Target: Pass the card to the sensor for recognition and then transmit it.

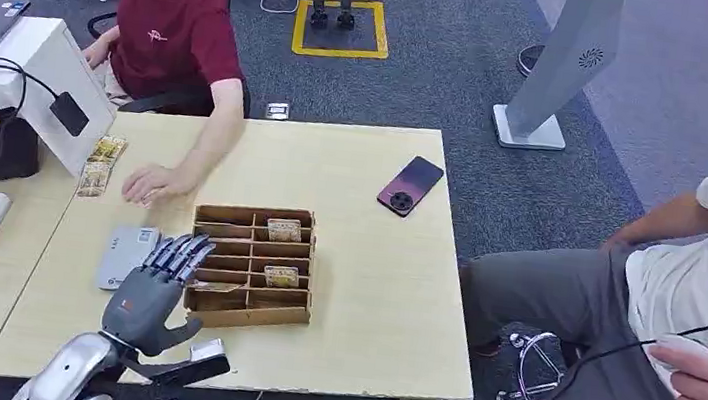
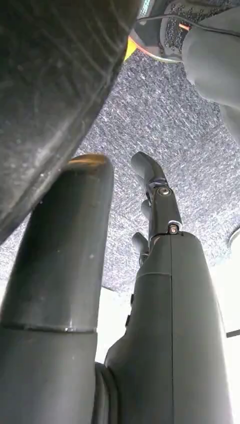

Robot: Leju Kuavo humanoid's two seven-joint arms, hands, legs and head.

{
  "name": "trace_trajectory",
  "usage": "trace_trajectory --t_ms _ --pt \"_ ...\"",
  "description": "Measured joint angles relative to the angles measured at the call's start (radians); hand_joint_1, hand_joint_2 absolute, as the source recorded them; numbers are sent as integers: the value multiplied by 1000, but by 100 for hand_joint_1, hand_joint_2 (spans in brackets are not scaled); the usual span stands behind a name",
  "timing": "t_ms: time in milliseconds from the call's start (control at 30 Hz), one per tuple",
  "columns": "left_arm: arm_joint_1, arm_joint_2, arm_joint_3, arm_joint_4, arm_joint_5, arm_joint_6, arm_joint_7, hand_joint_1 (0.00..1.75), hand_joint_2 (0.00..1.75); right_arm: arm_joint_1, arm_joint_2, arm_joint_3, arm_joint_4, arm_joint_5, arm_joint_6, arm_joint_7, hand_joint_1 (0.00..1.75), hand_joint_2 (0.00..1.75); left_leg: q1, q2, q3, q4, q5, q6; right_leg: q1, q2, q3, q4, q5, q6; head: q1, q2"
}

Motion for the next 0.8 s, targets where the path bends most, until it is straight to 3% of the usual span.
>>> trace_trajectory --t_ms 800 --pt "-6 -30 0 11 52 -41 -15 0 175 0 0 5 1 -13 10 2 0 0 0 0 0 0 0 0 0 0 0 0 0 0 0 0"
